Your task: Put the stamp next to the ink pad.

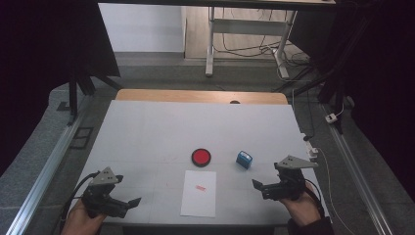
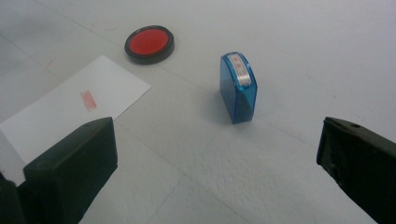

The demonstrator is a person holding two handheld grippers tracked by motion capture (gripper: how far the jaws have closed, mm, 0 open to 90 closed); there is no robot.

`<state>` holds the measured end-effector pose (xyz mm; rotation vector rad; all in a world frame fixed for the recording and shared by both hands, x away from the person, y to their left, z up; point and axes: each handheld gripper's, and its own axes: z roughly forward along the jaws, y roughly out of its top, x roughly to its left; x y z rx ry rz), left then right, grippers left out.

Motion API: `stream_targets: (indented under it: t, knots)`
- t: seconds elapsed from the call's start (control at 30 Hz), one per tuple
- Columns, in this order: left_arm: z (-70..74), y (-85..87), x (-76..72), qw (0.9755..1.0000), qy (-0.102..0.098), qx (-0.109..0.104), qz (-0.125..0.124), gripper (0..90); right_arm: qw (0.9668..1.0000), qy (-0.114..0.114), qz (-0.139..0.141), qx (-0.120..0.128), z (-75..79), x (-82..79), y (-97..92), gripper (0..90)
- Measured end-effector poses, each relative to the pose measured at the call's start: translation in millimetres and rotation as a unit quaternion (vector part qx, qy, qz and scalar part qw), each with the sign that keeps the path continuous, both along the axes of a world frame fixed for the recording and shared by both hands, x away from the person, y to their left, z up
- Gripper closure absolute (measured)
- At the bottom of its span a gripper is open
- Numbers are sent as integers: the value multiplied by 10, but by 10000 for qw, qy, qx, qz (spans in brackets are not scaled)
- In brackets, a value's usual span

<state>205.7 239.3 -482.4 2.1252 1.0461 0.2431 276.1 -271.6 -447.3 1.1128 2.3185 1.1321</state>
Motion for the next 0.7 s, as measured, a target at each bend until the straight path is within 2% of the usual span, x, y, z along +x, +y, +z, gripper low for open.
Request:
stream_targets:
  t: [0.33, 0.5, 0.7]
  knots:
    - [2, 22, -5, 10000, -13, -85, 49, 0, 9994, 260, -170, -132, -65, -184, -160, 0]
    - [0, 33, -7, 9999, -11, -103, 59, 0, 9991, 307, -232, -196, -63, -253, -211, 0]
    - [2, 34, 4, 9999, 6, -151, 76, 0, 9986, 335, -242, -315, -78, -264, -203, 0]
